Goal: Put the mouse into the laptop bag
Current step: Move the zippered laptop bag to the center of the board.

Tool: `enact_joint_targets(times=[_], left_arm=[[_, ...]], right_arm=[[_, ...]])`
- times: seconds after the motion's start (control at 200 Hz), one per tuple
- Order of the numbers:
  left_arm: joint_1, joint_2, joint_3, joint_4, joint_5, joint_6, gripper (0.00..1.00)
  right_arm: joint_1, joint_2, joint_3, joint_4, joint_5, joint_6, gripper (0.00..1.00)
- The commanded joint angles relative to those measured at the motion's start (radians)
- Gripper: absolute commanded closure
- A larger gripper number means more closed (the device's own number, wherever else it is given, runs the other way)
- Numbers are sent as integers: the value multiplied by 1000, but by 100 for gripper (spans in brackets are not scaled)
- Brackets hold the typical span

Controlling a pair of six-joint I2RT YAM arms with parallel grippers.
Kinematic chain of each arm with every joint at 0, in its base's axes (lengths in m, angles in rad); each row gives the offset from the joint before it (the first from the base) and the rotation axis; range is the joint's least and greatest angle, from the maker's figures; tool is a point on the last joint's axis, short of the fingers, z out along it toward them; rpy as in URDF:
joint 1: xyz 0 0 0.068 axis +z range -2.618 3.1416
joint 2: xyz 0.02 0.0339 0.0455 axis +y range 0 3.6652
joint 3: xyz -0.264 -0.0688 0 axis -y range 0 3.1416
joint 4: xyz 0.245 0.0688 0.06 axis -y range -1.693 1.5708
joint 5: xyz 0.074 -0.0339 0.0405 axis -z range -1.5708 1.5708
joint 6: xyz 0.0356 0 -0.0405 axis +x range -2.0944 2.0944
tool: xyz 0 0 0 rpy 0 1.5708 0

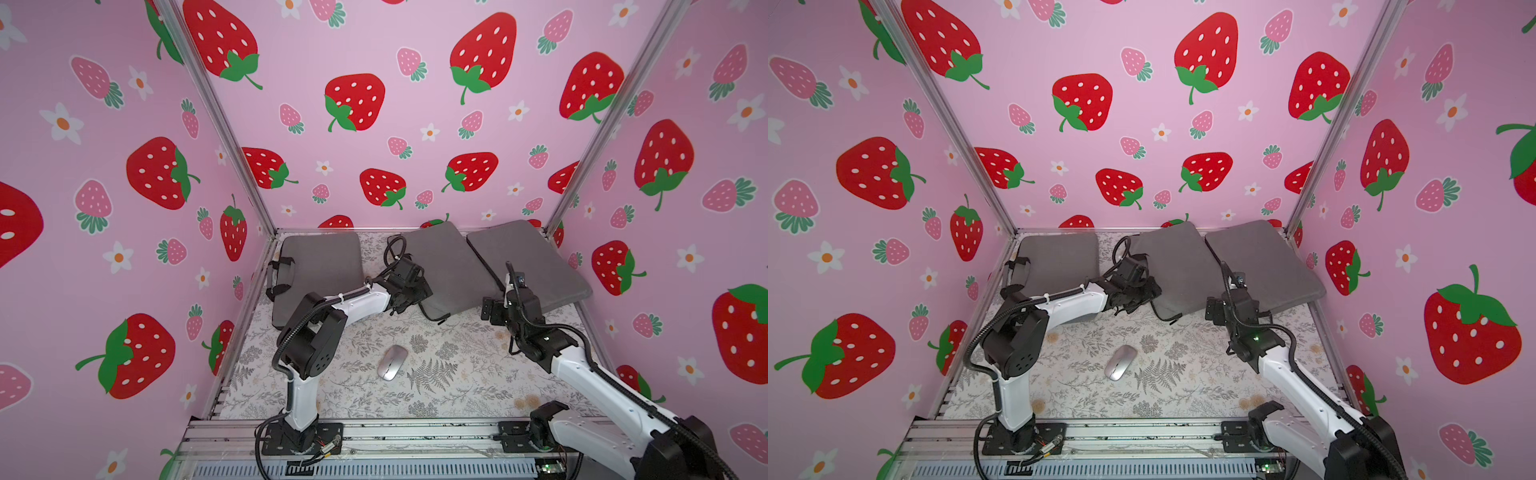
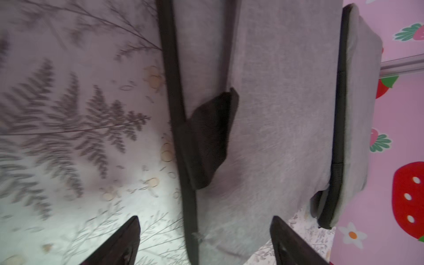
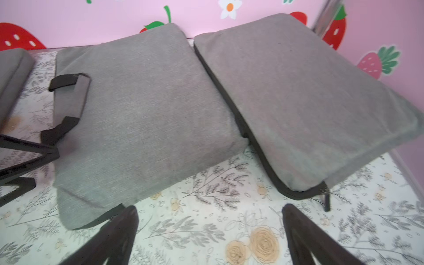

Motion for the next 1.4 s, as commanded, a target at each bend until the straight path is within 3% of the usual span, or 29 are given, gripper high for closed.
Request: enact_joint_targets(times=[0.0,0.12,0.21,0.315,0.445,0.475,0.64,0.785,0.87,0.965,1.08,1.181,1.296,1.396], left_arm=[[-2,91,83,32,48,-40,16],[-6,184,166,28,96,-43,31],[-4,242,234,-14,89,-30,67],[20,278,290,-105,60,-7,88],[104,260,251,-115,31,-7,93],[130,247,224,-109,36,-7,100],[277,129,67,-84,44,19,100],[369,60,33,-132,84,77,100],[386,14,-13,-123,61,81,95],[399,-3,-23,-129,36,84,83],[414,-4,2,-152,87,101,53],[413,-47,6,-191,61,119,34],[412,-136,-42,-186,64,127,18],[403,-239,-106,-164,81,124,12]], right_arm=[[-37,-25,-48,-24,75,21,2],[-54,-31,-91,31,98,22,2],[-67,-23,-109,66,152,25,0],[-89,-29,-123,76,160,43,1],[-100,-38,-154,117,148,54,1],[-102,-35,-154,116,147,57,1],[-109,0,-144,119,143,76,1],[-112,44,-115,106,140,78,1],[-113,50,-111,105,135,76,1],[-119,49,-113,103,131,84,1],[-164,50,-104,80,35,117,1],[-239,46,-111,78,-77,173,0],[-303,-2,-134,79,-143,221,1],[-343,-11,-162,122,-201,252,1]])
